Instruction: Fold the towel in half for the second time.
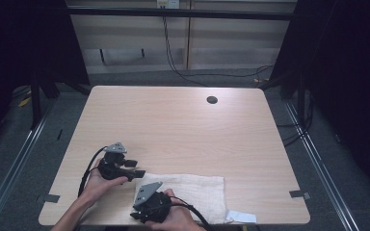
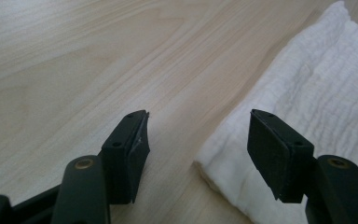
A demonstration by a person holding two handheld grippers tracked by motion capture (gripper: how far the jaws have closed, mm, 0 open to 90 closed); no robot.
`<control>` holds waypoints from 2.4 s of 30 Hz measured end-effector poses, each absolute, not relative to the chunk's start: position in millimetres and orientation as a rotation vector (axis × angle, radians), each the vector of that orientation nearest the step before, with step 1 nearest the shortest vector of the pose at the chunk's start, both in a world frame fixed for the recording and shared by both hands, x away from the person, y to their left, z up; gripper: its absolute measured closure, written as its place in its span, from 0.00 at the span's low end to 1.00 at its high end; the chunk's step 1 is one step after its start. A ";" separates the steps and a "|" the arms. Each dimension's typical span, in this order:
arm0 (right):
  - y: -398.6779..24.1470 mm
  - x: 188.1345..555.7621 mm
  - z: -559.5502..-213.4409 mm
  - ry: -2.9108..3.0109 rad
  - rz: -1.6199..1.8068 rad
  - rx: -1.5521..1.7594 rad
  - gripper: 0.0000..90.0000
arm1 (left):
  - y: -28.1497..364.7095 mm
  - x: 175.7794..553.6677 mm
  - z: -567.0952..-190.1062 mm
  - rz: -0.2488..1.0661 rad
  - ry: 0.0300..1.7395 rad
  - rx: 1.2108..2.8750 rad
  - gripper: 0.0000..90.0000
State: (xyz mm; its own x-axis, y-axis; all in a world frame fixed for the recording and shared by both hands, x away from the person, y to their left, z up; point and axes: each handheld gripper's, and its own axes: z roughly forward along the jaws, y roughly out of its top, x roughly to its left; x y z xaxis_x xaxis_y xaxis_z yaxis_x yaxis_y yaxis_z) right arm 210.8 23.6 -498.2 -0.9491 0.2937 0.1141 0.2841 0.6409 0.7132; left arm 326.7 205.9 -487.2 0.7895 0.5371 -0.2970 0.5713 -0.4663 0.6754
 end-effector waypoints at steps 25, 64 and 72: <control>15.7 219.1 -496.4 2.901 1.253 0.594 0.95 | 195.5 317.2 -494.7 -0.127 0.658 2.294 0.93; 53.1 248.5 -413.5 2.676 1.646 0.589 0.96 | 260.1 327.4 -416.7 -0.007 0.815 1.907 0.96; 37.4 239.7 -416.2 2.660 1.638 0.603 0.96 | 245.1 325.8 -419.2 -0.029 0.771 1.909 0.95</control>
State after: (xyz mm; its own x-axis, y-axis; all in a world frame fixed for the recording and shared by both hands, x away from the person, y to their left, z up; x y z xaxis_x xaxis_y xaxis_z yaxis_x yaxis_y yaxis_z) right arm 239.7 37.4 -416.2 -0.9274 0.2963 0.2283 0.3372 0.3980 0.8531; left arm 325.8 245.1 -419.2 0.7940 0.4976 -0.3493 0.5221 -0.2636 0.8112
